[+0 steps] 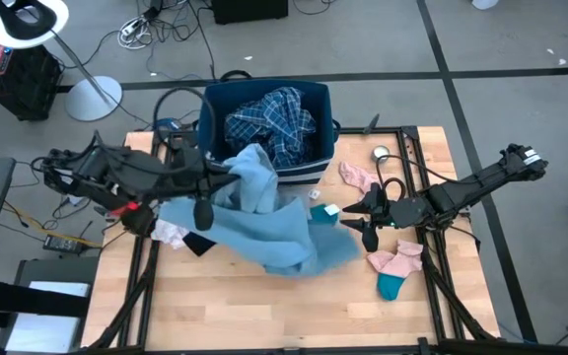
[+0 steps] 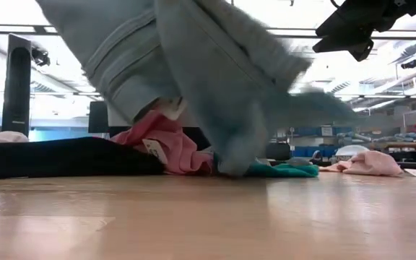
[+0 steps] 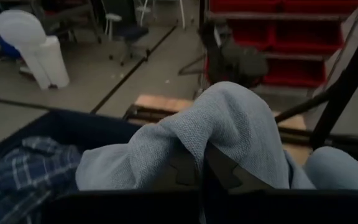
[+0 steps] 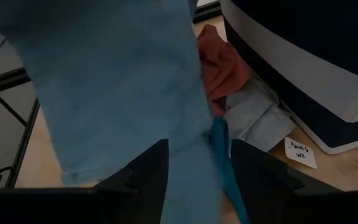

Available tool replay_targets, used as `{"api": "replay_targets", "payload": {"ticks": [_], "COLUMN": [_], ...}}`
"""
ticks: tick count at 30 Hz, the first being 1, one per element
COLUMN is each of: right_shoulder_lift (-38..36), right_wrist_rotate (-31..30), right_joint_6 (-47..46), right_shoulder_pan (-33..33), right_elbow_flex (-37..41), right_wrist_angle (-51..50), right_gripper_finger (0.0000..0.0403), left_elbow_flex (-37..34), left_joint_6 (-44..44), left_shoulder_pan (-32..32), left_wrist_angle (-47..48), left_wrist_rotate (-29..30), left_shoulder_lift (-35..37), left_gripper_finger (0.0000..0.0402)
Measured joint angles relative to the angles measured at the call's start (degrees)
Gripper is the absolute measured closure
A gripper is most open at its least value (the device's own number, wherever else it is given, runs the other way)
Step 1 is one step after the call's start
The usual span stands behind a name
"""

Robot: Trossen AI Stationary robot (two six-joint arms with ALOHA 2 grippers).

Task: Sort clothes
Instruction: Put the blue jeans into the blue bin

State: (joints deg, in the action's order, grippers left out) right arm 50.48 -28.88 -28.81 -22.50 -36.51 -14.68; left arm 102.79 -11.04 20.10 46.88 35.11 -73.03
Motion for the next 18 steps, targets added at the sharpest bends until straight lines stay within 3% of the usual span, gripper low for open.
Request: {"api": "replay_targets", "payload": {"ticks": [6, 9, 18], "right_shoulder_lift": [0.00, 0.00, 0.02], "right_wrist_rotate": [0.00, 0.00, 0.00], "right_joint_6": [0.01, 0.00, 0.02], "right_shoulder_pan": [0.00, 0.00, 0.00], "right_elbow_flex": [0.00, 0.00, 0.00], "right_wrist_angle": [0.00, 0.00, 0.00], "right_gripper_finger": [0.0227, 0.0227, 0.0227], "left_elbow_flex": [1.71, 2.33, 2.51], "left_joint_6": [1.61, 3.48, 11.25], "left_shoulder_pan": [0.00, 0.18, -1.40], "left_wrist_angle": [-1.21, -1.51, -10.21], "left_wrist_rotate": [0.00, 3.20, 5.55], "left_shoulder_lift": [-0.10, -0.24, -0.02], "left_gripper_finger": [0.0401, 0.0401, 0.0401]}}
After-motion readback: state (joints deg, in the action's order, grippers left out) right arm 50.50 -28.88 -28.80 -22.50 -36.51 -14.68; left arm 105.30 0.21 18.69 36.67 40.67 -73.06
